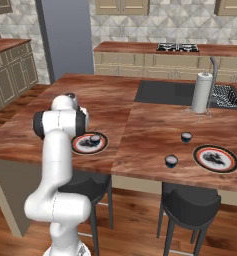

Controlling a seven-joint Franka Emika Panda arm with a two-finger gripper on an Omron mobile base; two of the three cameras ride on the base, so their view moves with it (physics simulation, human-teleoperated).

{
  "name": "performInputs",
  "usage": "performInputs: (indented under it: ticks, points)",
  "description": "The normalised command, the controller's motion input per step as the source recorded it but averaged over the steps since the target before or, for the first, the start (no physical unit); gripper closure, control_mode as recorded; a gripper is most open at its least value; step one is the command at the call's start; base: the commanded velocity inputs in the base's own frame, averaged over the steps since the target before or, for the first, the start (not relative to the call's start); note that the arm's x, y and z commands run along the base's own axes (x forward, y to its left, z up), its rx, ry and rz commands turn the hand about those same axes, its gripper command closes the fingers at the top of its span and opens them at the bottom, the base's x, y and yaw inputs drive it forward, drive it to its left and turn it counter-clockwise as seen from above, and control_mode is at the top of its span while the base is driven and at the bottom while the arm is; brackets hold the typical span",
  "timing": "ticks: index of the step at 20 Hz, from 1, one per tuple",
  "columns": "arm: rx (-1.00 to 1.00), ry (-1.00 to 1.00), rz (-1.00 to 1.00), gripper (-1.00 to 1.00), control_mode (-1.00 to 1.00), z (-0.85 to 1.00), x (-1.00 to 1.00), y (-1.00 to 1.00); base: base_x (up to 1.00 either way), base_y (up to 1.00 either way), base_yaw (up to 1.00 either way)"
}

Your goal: Place two yogurt containers on each plate.

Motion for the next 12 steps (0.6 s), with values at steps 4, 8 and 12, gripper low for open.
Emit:
performInputs:
  ticks: [4,8,12]
  points:
    - [0.00,0.04,0.02,-1.00,-1.00,-0.18,0.35,0.05,0.00,0.00,0.00]
    - [0.00,0.06,0.02,-1.00,-1.00,-0.19,0.38,0.00,0.00,0.00,0.00]
    - [0.00,0.06,0.02,-1.00,-1.00,-0.09,0.21,0.00,0.00,0.00,0.00]
